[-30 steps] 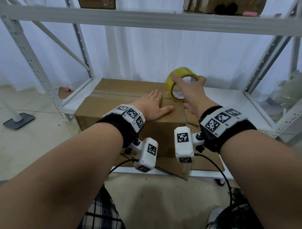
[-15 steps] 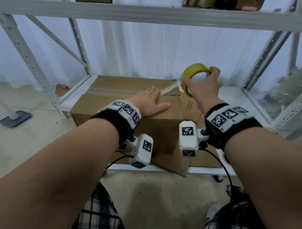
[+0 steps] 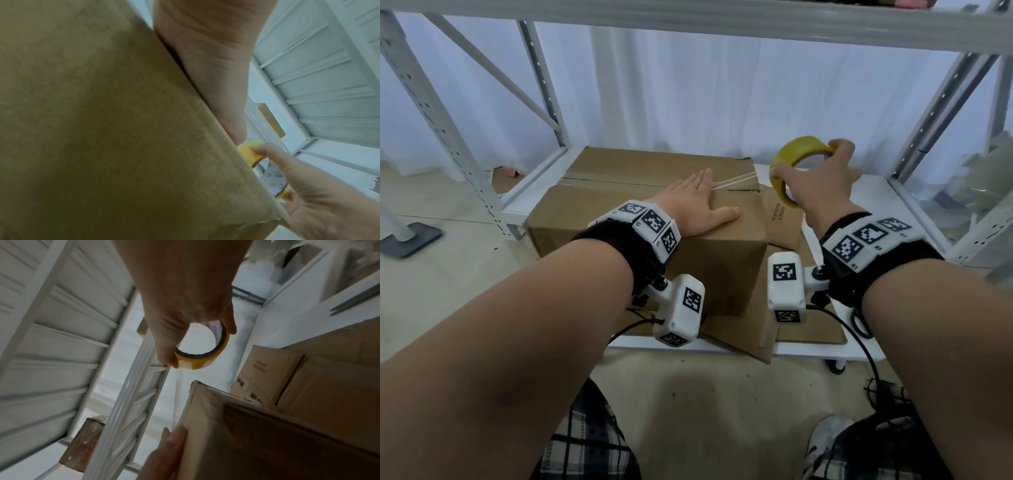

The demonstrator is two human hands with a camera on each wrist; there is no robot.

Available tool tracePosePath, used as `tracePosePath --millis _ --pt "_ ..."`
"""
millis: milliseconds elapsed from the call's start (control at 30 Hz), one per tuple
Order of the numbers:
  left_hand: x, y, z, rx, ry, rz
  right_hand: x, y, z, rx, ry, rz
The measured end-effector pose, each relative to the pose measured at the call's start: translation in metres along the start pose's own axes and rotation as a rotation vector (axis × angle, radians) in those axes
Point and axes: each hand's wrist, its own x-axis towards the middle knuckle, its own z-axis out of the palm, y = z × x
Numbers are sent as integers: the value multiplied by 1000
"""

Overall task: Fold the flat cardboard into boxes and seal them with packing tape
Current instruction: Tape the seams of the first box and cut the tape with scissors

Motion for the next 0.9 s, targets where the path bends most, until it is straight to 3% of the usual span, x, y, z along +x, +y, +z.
tracePosePath --millis 133,467,567,800,900 --pt "1 2 -1 28 -14 -1 -2 10 0 12 -5 43" --pt "8 23 -5 106 -45 -56 -6 0 11 296 3 249" --pt "9 30 -3 113 -50 -14 -4 0 10 321 -18 304" --pt "5 27 -4 108 -45 146 4 -4 -2 288 -49 264" --pt "6 27 -2 86 -52 145 8 5 -8 173 -39 186"
